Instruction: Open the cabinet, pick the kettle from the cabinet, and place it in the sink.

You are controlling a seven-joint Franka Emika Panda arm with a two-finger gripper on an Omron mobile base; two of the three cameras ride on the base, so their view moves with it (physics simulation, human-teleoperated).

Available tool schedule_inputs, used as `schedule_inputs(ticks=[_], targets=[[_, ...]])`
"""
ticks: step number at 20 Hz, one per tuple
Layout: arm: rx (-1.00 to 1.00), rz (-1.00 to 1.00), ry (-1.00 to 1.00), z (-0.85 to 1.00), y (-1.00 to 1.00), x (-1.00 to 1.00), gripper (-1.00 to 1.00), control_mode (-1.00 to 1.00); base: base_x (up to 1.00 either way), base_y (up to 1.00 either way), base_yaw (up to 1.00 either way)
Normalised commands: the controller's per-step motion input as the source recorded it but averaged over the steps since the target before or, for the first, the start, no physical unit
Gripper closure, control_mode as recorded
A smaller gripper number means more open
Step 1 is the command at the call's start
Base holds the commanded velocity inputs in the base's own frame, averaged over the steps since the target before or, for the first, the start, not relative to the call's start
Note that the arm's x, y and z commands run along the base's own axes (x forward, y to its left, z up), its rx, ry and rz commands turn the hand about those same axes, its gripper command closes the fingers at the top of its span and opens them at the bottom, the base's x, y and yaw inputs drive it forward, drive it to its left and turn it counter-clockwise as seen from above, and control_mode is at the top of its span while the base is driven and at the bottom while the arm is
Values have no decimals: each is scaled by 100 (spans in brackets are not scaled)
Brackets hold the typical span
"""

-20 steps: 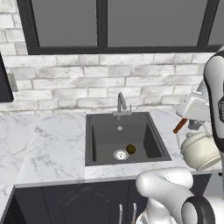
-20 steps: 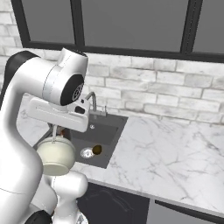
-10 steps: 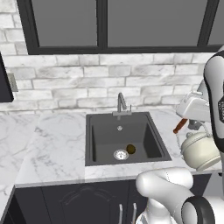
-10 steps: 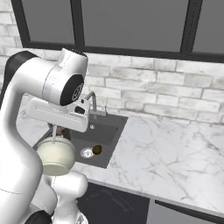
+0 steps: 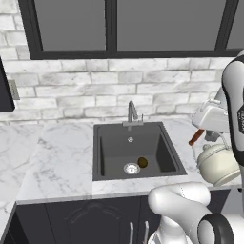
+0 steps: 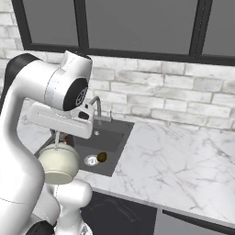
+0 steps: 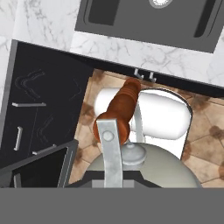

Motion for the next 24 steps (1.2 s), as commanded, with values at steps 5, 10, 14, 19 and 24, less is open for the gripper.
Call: schedule_inputs(ticks=[5,10,14,19,24], targets=[[0,0,0,0,0,0,100,-100,0,0,0],[0,1,-4,0,0,-5,100,-100,0,0,0],[3,0,-9,0,0,-5,100,-100,0,0,0],[6,8,-26,0,2,-1,100,-100,0,0,0],[23,26,-17,0,0,0,100,-100,0,0,0]])
